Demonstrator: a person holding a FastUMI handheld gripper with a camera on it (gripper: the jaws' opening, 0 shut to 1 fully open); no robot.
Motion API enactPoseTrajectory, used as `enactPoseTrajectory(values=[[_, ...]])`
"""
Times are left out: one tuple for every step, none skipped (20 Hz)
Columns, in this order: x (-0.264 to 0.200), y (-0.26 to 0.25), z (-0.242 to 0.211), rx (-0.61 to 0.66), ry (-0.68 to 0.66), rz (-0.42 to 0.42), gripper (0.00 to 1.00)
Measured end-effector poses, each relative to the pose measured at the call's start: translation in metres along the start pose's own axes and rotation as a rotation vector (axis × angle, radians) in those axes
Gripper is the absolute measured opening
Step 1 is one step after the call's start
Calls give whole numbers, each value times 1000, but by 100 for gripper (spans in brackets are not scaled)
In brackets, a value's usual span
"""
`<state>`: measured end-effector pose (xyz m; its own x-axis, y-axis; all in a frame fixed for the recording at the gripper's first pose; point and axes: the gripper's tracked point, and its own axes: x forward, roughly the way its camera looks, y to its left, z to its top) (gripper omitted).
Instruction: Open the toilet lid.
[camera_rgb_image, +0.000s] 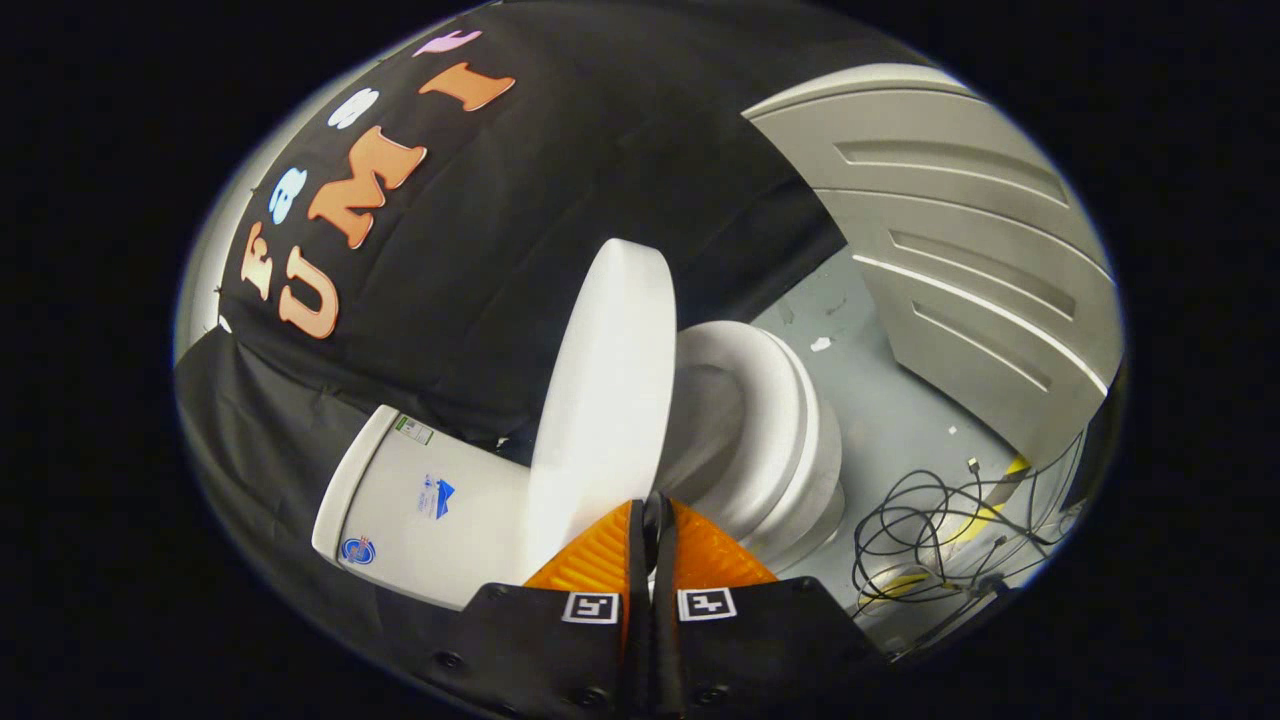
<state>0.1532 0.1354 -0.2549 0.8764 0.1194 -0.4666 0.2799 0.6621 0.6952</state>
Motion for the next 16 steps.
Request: enactPoseTrajectory(values=[[-2, 7, 2, -20, -7, 3, 8], [-3, 12, 5, -44, -12, 1, 8], [-4, 17, 6, -72, -13, -8, 8], [-5, 23, 7, -105, -17, -17, 8], [-7, 29, 8, -138, -24, -24, 8], [-8, 36, 10, -167, -34, -29, 8], [-10, 44, 11, -193, -38, -33, 8], [-12, 51, 12, -214, -42, -35, 8], [-13, 58, 12, -231, -46, -37, 8], [-14, 63, 13, -248, -51, -43, 8], [-16, 67, 13, -274, -55, -52, 8], [-17, 70, 12, -300, -57, -64, 8], [-18, 75, 12, -326, -61, -75, 8], [-19, 81, 12, -346, -66, -81, 8], [-20, 87, 12, -367, -68, -88, 8], [-21, 92, 12, -394, -72, -100, 8]])
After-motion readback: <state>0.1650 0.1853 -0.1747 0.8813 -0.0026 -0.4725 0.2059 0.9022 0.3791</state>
